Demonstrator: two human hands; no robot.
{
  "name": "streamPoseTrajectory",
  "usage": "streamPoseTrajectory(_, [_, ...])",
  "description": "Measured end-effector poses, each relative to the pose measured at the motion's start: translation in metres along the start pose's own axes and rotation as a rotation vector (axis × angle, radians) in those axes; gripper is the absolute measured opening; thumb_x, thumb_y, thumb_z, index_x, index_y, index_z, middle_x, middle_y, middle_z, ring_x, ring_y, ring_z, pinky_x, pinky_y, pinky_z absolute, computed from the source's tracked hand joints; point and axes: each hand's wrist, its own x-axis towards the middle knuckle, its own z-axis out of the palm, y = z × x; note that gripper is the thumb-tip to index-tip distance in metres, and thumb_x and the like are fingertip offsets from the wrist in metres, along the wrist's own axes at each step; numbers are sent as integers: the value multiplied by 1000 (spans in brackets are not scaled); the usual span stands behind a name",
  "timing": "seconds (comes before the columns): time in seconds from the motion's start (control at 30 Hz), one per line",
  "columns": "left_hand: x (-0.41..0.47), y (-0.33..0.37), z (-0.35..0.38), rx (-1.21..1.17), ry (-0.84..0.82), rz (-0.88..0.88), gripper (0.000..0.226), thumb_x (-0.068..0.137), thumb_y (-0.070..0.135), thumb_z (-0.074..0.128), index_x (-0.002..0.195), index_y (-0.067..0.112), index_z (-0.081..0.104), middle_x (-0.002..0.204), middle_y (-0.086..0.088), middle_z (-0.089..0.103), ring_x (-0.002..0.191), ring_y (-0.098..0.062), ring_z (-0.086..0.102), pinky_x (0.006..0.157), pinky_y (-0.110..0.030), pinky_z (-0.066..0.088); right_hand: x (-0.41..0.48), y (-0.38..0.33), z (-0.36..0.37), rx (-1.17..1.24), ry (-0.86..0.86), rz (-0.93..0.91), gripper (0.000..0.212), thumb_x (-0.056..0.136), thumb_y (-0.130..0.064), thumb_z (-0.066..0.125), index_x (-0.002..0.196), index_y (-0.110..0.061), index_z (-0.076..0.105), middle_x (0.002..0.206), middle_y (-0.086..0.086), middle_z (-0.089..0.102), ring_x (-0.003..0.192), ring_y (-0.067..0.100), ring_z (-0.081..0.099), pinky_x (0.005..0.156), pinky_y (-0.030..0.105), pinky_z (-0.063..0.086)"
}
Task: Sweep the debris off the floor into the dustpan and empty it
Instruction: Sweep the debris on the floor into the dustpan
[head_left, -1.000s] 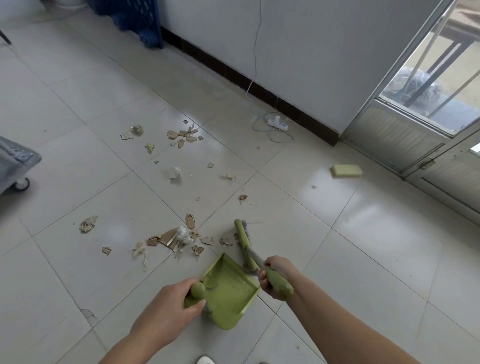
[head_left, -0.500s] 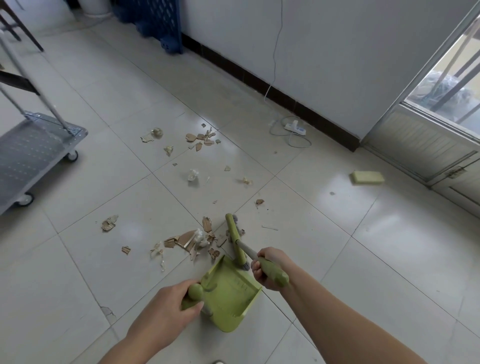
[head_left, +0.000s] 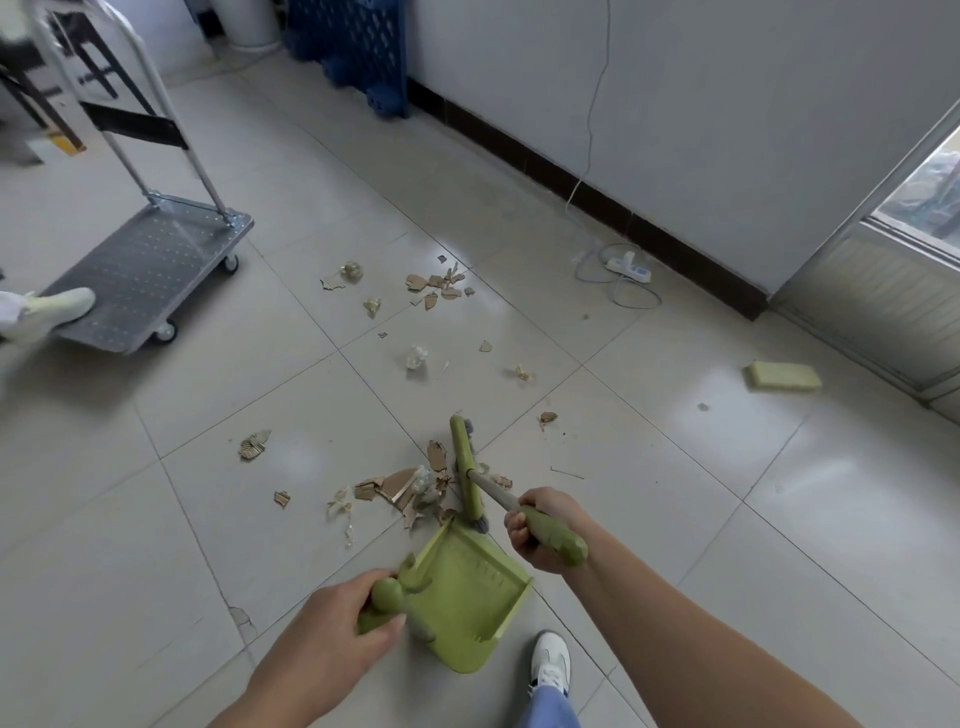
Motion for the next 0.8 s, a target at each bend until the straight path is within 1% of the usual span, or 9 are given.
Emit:
streamPoseTrajectory(0.1, [1,5,-1,-9,3,-26,20,83,25,67,95,40,66,84,22,68,73,-1,62,62,-11,44,-9,-9,-9,-4,-24,13,23,98,-11,31,114,2,43,58,6,42,27,10,39,27,14,33])
streamPoseTrajectory(0.17, [3,12,-2,-10,6,-33,20,83,26,67,93,43,66,85,15,69,77,-6,63,63,-12,45,-17,-17,-21,-3,-38,19,20,97,-11,32,107,2,44,58,6,43,28,10,39,27,15,33])
streamPoseTrajectory(0.27, [6,20,-3,-19,13,-39,31,83,27,66,99,52,57,86,4,70,78,-10,63,67,-17,47,-27,-31,-45,-18,-11,13,18,97,-11,33,100,1,46,58,5,45,30,10,40,27,15,33])
streamPoseTrajectory(0.33, [10,25,-3,-26,23,-44,34,82,28,67,99,55,55,87,7,70,82,-8,64,72,-20,50,-33,-42,-61,-43,20,6,18,98,-11,34,96,1,47,59,6,46,30,9,40,27,15,32])
streamPoseTrajectory(0.43, [16,34,-3,-42,29,-42,36,81,26,68,97,57,56,88,13,69,82,-5,64,73,-19,51,-38,-57,-81,-71,80,-22,18,97,-10,34,96,2,48,59,7,46,29,10,40,27,15,32])
streamPoseTrajectory(0.53, [25,42,1,-47,25,-38,24,82,26,68,91,48,64,85,17,68,79,-4,63,70,-17,49,-38,-72,-97,-100,139,-62,19,96,-8,34,99,3,49,60,8,47,28,11,41,27,16,34])
streamPoseTrajectory(0.6, [31,48,4,-42,27,-36,19,82,28,68,88,46,64,85,20,67,78,-3,62,71,-18,50,-37,-81,-108,-109,172,-75,19,96,-8,34,98,3,49,60,9,47,28,11,42,27,16,35])
streamPoseTrajectory(0.73, [43,61,12,-47,32,-23,18,83,28,65,92,44,64,82,8,69,74,-5,62,68,-19,50,-33,-100,-125,-121,229,-76,20,96,-9,34,98,4,49,61,10,46,27,12,42,28,16,37])
streamPoseTrajectory(0.8, [49,68,16,-52,35,-23,16,83,29,65,92,42,64,84,10,69,77,-7,64,70,-21,51,-29,-108,-131,-121,248,-70,20,96,-9,35,101,4,49,61,10,46,27,12,43,28,16,37])
